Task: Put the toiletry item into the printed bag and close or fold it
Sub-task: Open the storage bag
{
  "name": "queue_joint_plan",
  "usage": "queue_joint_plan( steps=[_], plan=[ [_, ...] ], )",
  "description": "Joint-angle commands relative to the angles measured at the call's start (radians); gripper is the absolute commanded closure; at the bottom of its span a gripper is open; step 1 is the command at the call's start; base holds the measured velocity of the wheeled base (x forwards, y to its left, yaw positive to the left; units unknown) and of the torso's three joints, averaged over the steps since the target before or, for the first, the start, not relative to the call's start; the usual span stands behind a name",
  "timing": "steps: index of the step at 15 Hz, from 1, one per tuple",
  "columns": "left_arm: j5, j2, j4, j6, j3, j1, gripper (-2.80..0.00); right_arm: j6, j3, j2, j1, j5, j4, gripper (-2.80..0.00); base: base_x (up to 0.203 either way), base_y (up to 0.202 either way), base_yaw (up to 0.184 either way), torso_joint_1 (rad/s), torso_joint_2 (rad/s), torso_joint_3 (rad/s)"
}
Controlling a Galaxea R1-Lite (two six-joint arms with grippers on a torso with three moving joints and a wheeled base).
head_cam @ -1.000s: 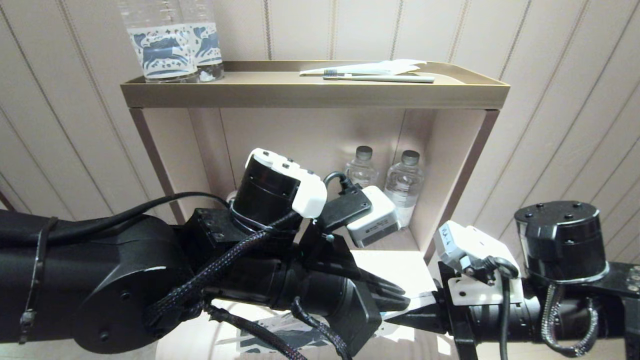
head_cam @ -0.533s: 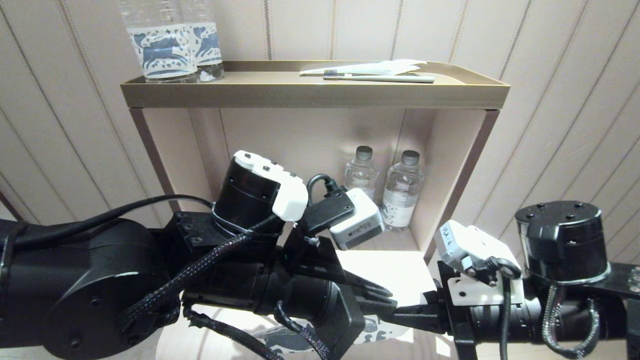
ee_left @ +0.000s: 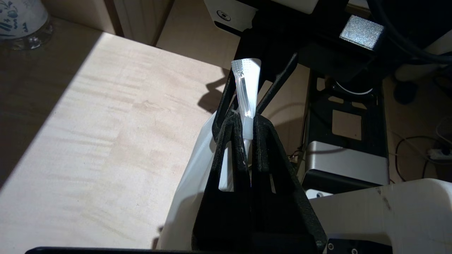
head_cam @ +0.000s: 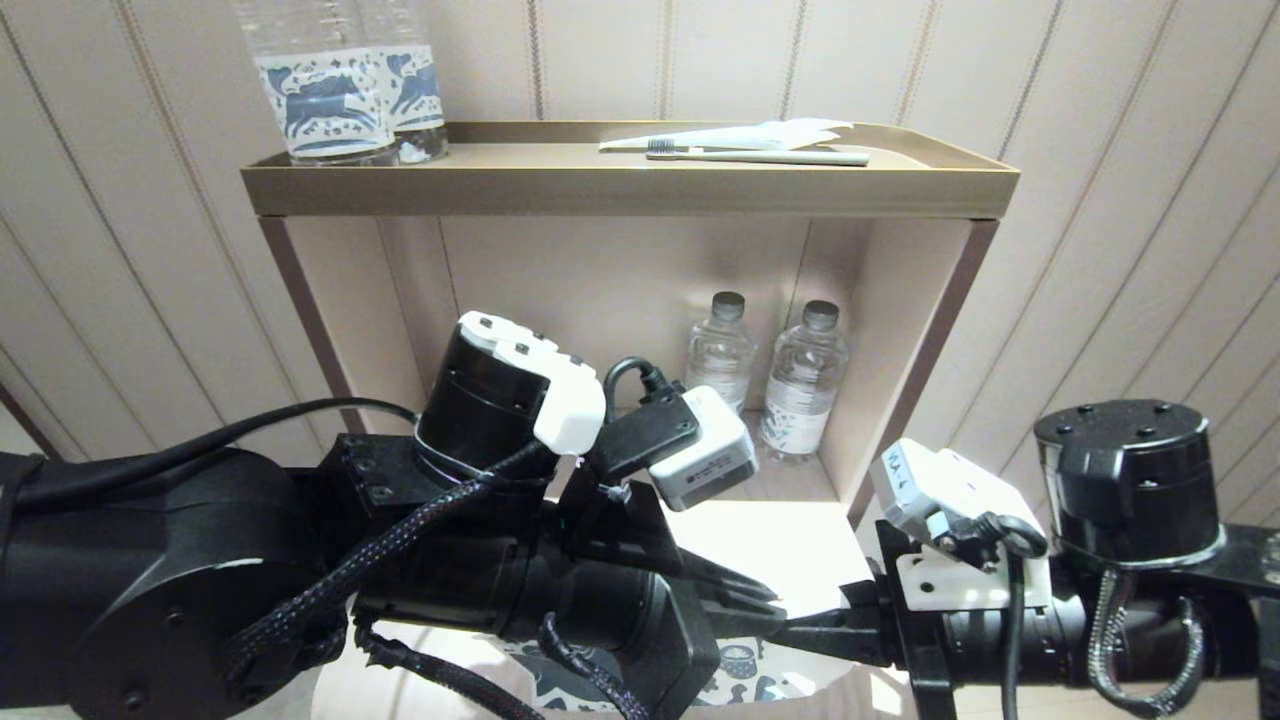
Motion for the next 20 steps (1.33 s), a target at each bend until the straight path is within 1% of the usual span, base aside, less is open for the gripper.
queue_joint_plan(
  steps=[1, 9, 11, 20],
  plan=[
    [-0.002, -0.015, 0.002, 0.001, 0.011, 0.007, 0.0, -0.002, 0.0, -0.006, -0.001, 0.002, -0.002, 0.0, 0.0, 0.0, 0.0, 0.0, 0.0, 0.0],
    [0.0, -0.071, 0.005, 0.011, 0.058, 0.062, 0.0, -0.002, -0.007, -0.013, -0.002, 0.001, 0.0, 0.0, 0.0, 0.0, 0.0, 0.0, 0.0, 0.0],
    [0.001, -0.08, 0.005, 0.025, 0.082, 0.073, 0.0, -0.002, -0.008, -0.021, -0.002, 0.001, 0.0, 0.0, 0.0, 0.0, 0.0, 0.0, 0.0, 0.0],
    [0.003, -0.145, 0.003, 0.027, 0.184, 0.119, 0.0, -0.002, -0.008, -0.058, -0.002, 0.001, 0.003, 0.0, 0.0, 0.0, 0.0, 0.0, 0.0, 0.0]
  ],
)
